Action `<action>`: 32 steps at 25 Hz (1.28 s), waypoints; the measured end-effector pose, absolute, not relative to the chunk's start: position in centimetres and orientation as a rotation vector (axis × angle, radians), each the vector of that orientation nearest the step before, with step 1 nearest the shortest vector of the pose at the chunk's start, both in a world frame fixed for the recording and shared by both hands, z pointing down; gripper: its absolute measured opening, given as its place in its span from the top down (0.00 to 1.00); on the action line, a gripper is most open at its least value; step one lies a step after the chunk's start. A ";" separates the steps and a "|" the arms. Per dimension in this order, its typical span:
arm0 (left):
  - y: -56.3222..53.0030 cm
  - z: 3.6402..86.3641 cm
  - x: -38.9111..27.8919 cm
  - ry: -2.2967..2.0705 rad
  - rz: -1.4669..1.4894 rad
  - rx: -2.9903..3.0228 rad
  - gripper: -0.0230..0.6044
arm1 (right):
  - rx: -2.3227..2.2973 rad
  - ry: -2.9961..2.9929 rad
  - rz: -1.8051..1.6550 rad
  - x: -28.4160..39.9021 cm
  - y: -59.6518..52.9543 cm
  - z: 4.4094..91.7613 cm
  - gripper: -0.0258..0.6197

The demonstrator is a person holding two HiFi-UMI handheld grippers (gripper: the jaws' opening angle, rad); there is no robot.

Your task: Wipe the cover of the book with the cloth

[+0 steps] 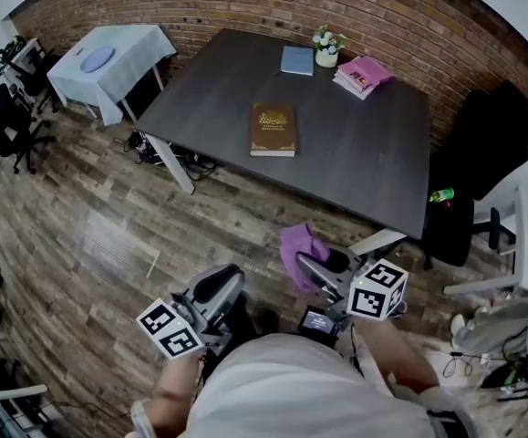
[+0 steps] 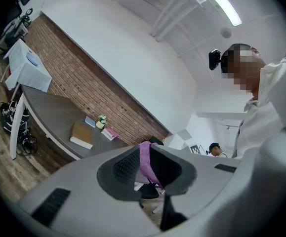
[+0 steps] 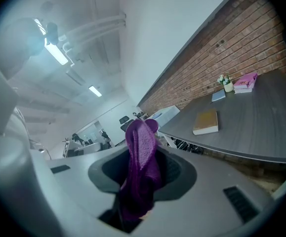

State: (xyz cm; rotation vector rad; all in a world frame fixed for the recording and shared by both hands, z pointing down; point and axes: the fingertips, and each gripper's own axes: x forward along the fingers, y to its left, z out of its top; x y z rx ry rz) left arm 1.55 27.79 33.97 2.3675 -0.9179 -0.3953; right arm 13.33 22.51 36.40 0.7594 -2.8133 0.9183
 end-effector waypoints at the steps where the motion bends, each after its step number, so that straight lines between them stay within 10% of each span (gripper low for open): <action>1: 27.1 34.1 1.4 -0.908 -0.395 2.369 0.87 | 0.771 -2.808 0.919 13.2 21.9 36.6 0.76; 32: 0.4 42.6 -7.3 -0.560 -0.008 2.451 0.81 | 1.213 -2.450 0.708 6.7 -3.2 41.1 0.76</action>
